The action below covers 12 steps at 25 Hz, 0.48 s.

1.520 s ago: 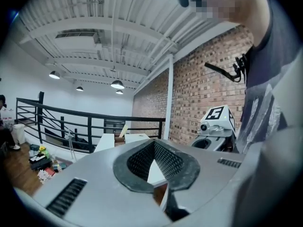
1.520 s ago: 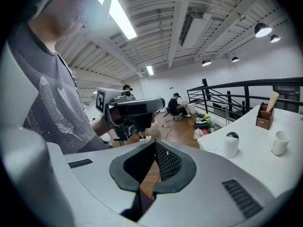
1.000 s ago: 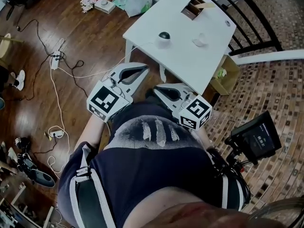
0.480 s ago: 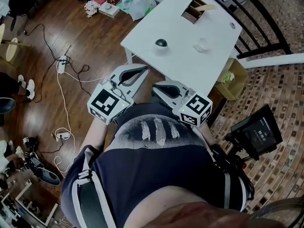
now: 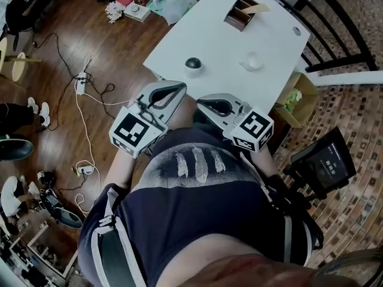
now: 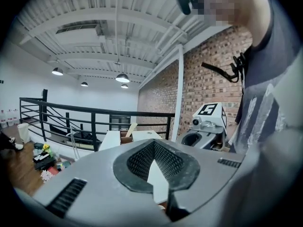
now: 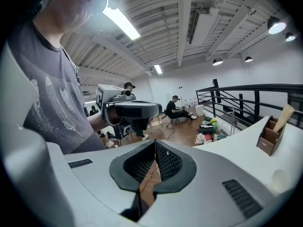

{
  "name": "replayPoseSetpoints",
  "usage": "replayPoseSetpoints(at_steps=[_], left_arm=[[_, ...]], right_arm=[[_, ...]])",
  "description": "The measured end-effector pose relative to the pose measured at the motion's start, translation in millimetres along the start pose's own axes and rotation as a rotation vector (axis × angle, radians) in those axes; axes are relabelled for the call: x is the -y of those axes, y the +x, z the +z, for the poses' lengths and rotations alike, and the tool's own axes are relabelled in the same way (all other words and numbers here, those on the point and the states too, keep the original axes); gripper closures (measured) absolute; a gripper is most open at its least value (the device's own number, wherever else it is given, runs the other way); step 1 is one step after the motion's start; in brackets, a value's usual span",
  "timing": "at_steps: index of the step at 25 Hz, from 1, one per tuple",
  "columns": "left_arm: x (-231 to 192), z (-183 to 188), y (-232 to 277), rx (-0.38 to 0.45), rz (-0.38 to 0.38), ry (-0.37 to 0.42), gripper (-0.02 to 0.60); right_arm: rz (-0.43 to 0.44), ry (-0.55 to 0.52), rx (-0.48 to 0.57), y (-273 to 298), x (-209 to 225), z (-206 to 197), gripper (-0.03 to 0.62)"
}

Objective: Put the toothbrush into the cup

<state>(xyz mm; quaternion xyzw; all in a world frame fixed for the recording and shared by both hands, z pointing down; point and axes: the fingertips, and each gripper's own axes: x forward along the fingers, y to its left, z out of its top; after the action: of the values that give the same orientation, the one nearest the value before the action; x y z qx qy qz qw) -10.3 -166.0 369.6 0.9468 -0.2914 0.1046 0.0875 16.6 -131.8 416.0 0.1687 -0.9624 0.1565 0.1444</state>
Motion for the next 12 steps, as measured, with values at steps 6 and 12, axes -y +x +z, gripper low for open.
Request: replayPoseSetpoints(at_steps=[6,12], left_arm=[[-3.7,1.8,16.5,-0.029,0.012,-0.013,0.594],[-11.6,3.6,22.6,-0.049,0.043,-0.024,0.594]], right_arm=[[-0.094,-0.154,-0.038,-23.0,63.8,22.4,0.594],[-0.222,-0.328,-0.126,-49.2,123.6,50.3,0.594]])
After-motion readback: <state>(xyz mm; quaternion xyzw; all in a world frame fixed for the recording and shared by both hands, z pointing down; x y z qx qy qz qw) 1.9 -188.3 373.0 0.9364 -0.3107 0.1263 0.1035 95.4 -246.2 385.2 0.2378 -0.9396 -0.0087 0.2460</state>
